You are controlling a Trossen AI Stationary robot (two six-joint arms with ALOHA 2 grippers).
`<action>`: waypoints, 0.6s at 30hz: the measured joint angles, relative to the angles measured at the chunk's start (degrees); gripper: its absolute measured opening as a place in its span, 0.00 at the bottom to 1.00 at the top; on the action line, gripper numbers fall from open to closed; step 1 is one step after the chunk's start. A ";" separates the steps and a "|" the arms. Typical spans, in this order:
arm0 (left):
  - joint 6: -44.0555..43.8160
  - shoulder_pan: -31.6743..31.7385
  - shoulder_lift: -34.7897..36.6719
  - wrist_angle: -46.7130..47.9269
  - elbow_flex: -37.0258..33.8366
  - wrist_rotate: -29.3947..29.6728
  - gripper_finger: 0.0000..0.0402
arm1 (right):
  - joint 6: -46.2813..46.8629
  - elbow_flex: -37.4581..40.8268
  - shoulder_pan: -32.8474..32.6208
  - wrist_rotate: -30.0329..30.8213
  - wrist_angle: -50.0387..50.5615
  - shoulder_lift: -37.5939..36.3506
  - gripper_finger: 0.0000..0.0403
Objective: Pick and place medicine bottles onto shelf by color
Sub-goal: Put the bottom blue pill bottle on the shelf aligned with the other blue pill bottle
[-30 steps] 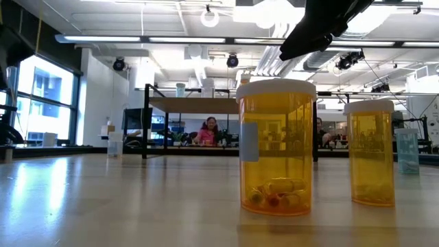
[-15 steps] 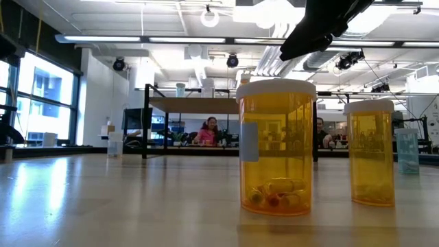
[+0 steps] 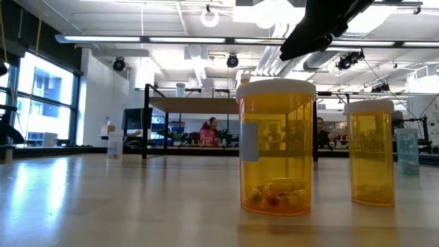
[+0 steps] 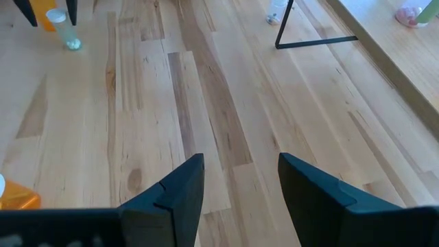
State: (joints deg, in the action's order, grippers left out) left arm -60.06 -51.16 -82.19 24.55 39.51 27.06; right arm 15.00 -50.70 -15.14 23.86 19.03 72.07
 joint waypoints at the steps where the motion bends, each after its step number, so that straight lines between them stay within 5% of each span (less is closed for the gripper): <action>1: -0.14 0.00 -0.23 0.07 0.00 -0.32 0.57 | 0.00 0.00 0.00 0.00 0.00 0.00 0.44; 12: -1.20 0.13 -0.99 0.00 0.00 1.73 0.56 | 0.00 0.00 0.00 0.00 0.01 0.00 0.44; 18: -2.76 0.13 -0.99 0.02 0.00 0.27 0.45 | 0.00 0.00 0.00 0.00 0.02 0.00 0.44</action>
State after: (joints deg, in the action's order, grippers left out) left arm -62.82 -51.03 -83.18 24.57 39.51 27.32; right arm 15.00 -50.70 -15.14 23.86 19.05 72.07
